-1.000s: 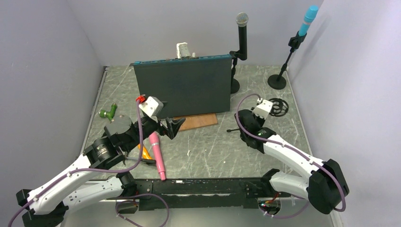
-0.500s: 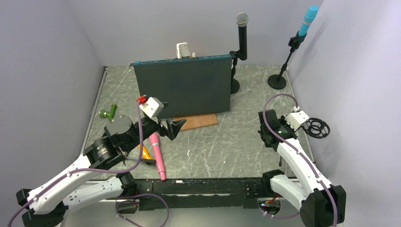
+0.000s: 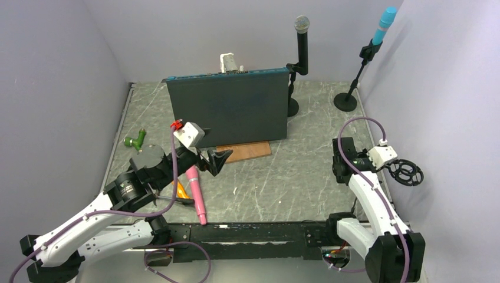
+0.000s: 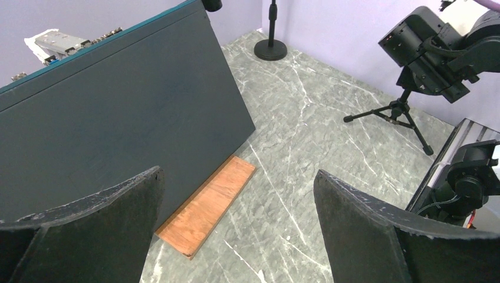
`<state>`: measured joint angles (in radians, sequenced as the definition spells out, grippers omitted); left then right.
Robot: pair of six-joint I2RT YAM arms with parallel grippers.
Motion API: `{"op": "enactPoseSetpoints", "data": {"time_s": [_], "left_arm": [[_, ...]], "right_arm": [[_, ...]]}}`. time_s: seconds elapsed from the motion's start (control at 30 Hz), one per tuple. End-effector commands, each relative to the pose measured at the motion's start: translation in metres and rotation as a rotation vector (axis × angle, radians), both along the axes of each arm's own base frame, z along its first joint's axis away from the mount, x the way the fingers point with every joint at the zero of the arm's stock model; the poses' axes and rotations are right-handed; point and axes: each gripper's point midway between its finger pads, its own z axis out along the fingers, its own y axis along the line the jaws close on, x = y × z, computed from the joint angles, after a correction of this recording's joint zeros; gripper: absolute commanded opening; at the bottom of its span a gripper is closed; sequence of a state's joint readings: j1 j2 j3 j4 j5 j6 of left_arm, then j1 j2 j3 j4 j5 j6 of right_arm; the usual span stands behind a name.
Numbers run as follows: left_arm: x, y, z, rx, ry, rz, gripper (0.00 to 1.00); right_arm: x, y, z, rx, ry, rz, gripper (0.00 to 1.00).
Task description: Remove the microphone from the stand
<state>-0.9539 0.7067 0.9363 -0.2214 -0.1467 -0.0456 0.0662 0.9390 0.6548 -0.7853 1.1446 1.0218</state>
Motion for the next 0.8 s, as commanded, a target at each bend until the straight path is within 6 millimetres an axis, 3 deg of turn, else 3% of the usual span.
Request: {"op": "enactPoseSetpoints", "data": {"time_s": [0.0,0.17,0.23,0.37,0.47,0.57,0.77], "left_arm": [[-0.004,0.002,0.019,-0.064,-0.037,-0.003,0.99],[-0.005,0.001,0.019,-0.06,-0.032,-0.014,0.99],[-0.006,0.002,0.02,-0.066,-0.036,-0.011,0.99],[-0.007,0.004,0.022,-0.075,-0.042,-0.011,1.0],[-0.008,0.003,0.022,-0.073,-0.041,-0.014,0.99],[-0.009,0.004,0.024,-0.077,-0.042,-0.017,0.99],[-0.009,0.005,0.024,-0.078,-0.044,-0.014,0.99]], "right_arm": [[-0.002,-0.008,0.012,-0.049,-0.035,-0.056,0.06],[-0.001,-0.006,0.01,-0.035,-0.05,-0.042,0.08],[-0.002,-0.005,0.009,-0.02,-0.066,-0.039,0.13],[0.0,0.001,0.003,0.034,-0.074,-0.021,0.36],[0.001,0.006,0.002,0.076,-0.083,-0.005,0.65],[0.004,0.012,0.002,0.114,-0.094,0.026,0.84],[0.013,0.033,0.003,0.228,-0.117,0.154,1.0]]}}
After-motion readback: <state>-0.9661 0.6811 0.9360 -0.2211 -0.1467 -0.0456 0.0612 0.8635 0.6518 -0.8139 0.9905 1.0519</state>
